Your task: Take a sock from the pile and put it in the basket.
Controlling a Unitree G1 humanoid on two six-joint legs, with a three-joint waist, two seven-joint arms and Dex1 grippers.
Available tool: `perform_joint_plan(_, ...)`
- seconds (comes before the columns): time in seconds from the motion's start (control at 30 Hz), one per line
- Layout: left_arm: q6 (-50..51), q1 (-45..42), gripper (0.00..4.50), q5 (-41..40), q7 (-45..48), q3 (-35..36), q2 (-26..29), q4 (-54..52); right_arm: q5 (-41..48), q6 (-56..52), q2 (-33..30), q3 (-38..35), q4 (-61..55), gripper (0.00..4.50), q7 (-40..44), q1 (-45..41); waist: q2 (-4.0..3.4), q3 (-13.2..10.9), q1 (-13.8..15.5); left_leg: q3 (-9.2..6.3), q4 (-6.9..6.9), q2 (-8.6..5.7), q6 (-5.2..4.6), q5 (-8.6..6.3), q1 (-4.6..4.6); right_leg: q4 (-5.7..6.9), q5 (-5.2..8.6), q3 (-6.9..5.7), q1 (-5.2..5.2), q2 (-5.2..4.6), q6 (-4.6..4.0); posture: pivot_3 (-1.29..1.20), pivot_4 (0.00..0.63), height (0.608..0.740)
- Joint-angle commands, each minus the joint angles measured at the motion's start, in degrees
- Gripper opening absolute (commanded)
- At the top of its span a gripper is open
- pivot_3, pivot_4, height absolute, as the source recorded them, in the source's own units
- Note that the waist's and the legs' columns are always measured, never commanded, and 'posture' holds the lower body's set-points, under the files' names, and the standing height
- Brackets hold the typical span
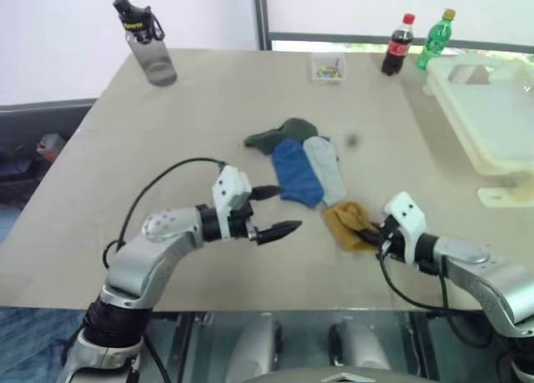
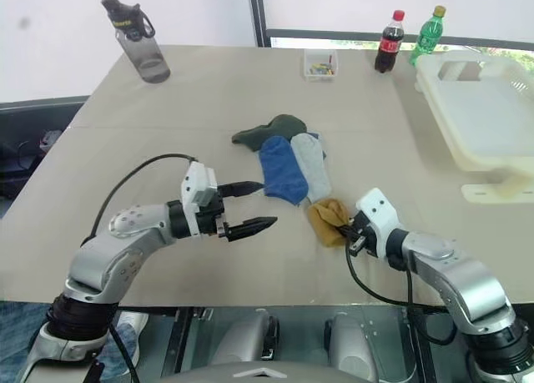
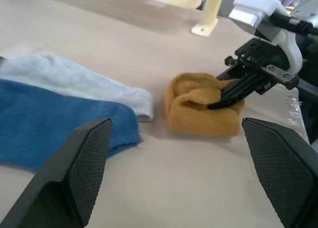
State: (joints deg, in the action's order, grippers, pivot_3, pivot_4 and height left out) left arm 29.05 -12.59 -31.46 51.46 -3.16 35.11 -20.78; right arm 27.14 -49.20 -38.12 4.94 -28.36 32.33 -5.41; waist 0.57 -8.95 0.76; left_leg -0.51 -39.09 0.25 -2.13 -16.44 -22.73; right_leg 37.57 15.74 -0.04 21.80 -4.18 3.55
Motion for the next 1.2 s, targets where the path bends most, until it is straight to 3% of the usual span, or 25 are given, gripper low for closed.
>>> perform_joint_plan(0.03,-3.08,-0.2,4.5,-1.18,1.2,1.95,-0.7,-1.88,1.87,-2.21,-2.51,-6.16,2.93,0.06,1.7,-2.74,-0.03,-0.08,0.03,0.01,-0.01,-0.02,0.0,0.0,-0.01,0.01,0.0,0.0,0.0,0.0,0.0,0.0,0.15,0.74)
perform_joint_plan(0.23,-5.85,-2.21,4.5,-4.06,1.7,3.79,-4.42,-1.48,7.76,-2.1,-8.61,-17.21,10.4,0.06,8.92,-10.28,-0.23,-0.45,0.0,-0.01,-0.01,-0.07,-0.01,0.0,-0.16,-0.01,0.0,-0.06,0.09,0.01,0.0,0.0,0.15,0.74)
perform_joint_plan(0.4,-7.3,-3.99,4.5,-6.81,0.72,5.46,-8.12,-2.17,7.62,1.45,-14.52,-24.82,25.72,0.06,10.33,-25.85,-0.44,-0.78,-0.29,0.19,-0.01,-0.05,-0.01,0.0,-0.21,0.06,-0.01,-0.1,0.23,0.1,0.02,0.0,0.15,0.74)
perform_joint_plan(0.57,-7.98,-5.2,4.5,-6.28,0.07,4.74,-9.61,-1.41,-4.27,15.14,-20.54,-19.15,51.53,0.06,11.12,-39.83,-0.43,-0.81,0.06,0.21,0.01,-0.05,0.01,0.01,-0.28,0.0,0.0,-0.15,0.3,0.15,0.01,0.0,0.15,0.74)
perform_joint_plan(0.7,-8.74,-5.46,4.5,-4.97,-0.2,3.61,-10.35,-0.79,-14.24,28.65,-19.99,-13.96,75.52,0.06,8.35,-51.49,-0.44,-0.83,-0.3,0.5,-0.05,-0.09,0.09,0.07,-0.26,-0.03,-0.02,0.08,0.31,0.12,0.03,0.0,0.15,0.74)
perform_joint_plan(0.87,-9.34,-5.96,4.5,-3.29,-1.35,2.56,-11.19,-0.13,-23.92,39.01,-18.14,-8.69,93.73,0.06,2.98,-57.88,-0.45,-0.86,-1.18,0.68,0.03,-0.06,0.13,0.09,-0.29,-0.04,-0.01,0.23,0.43,0.13,0.04,0.0,0.15,0.74)
perform_joint_plan(0.9,-9.56,-6.03,4.5,-2.86,-1.55,2.33,-11.43,0.05,-24.65,40.04,-17.91,-8.68,95.76,0.97,1.93,-58.59,-0.46,-0.87,-1.26,0.67,0.05,-0.06,0.13,0.09,-0.29,-0.05,-0.01,0.22,0.43,0.13,0.04,0.0,0.15,0.74)
perform_joint_plan(0.97,-9.66,-5.96,4.5,-2.26,-2.06,1.91,-11.75,0.06,-26.78,42.56,-17.9,-7.71,97.96,1.58,0.43,-59.18,-0.48,-0.88,-1.35,0.72,0.07,-0.05,0.14,0.09,-0.34,-0.05,-0.01,0.27,0.51,0.12,0.04,0.0,0.15,0.74)
perform_joint_plan(1.17,-8.66,-5.43,4.5,-1.97,-3.58,1.93,-12.07,-0.76,-34.76,48.65,-20.1,-3.47,99.47,4.37,-2.89,-59.58,-0.49,-0.88,-1.58,0.99,-0.02,-0.02,0.15,0.1,-0.59,0.19,-0.03,0.58,0.97,0.15,0.07,0.0,0.15,0.74)
perform_joint_plan(1.2,-8.38,-5.25,4.5,-1.96,-3.96,1.92,-12.02,-0.99,-36.3,49.73,-20.61,-2.38,99.23,4.37,-2.77,-59.43,-0.49,-0.88,-1.57,1.01,-0.02,-0.02,0.15,0.1,-0.57,0.2,-0.03,0.59,0.97,0.16,0.07,0.0,0.15,0.74)
